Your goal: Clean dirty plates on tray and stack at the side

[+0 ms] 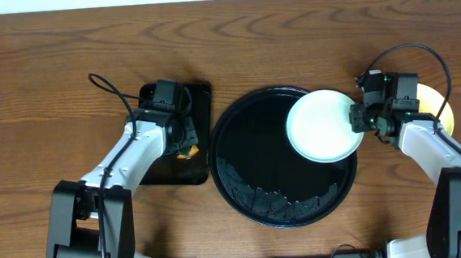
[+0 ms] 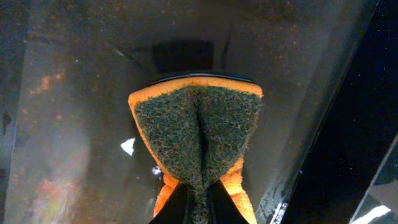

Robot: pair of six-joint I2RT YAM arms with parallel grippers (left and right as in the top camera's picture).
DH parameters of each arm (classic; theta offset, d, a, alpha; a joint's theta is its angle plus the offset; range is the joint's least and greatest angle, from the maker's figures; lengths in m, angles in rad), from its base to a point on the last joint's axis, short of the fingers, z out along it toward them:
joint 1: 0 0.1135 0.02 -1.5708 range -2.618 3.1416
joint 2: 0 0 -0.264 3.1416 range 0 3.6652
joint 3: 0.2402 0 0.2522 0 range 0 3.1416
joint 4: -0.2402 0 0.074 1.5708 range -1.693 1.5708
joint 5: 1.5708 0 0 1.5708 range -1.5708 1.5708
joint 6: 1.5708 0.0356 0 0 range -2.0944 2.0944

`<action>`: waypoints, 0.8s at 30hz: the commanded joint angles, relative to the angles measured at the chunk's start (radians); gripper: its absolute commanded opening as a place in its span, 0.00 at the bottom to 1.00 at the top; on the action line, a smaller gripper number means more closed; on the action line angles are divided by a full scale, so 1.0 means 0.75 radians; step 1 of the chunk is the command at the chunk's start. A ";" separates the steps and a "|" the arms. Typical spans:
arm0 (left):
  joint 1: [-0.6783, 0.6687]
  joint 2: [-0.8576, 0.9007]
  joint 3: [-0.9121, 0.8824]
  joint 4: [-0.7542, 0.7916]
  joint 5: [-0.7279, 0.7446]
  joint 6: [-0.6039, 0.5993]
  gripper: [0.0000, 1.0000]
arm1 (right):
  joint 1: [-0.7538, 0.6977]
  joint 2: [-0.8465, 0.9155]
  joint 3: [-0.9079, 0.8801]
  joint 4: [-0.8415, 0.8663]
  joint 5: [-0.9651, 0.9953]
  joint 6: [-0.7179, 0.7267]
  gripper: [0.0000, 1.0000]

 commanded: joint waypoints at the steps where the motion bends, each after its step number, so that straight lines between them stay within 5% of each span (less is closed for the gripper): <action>1: 0.008 0.005 0.011 -0.005 0.000 0.017 0.08 | -0.006 0.008 0.011 -0.016 -0.035 -0.004 0.01; 12: 0.008 0.005 0.011 -0.009 0.024 0.017 0.08 | -0.006 -0.049 0.012 -0.032 -0.241 -0.004 0.01; 24: 0.008 0.005 0.011 -0.008 0.024 0.017 0.08 | 0.044 -0.450 0.012 -0.052 -0.271 -0.021 0.01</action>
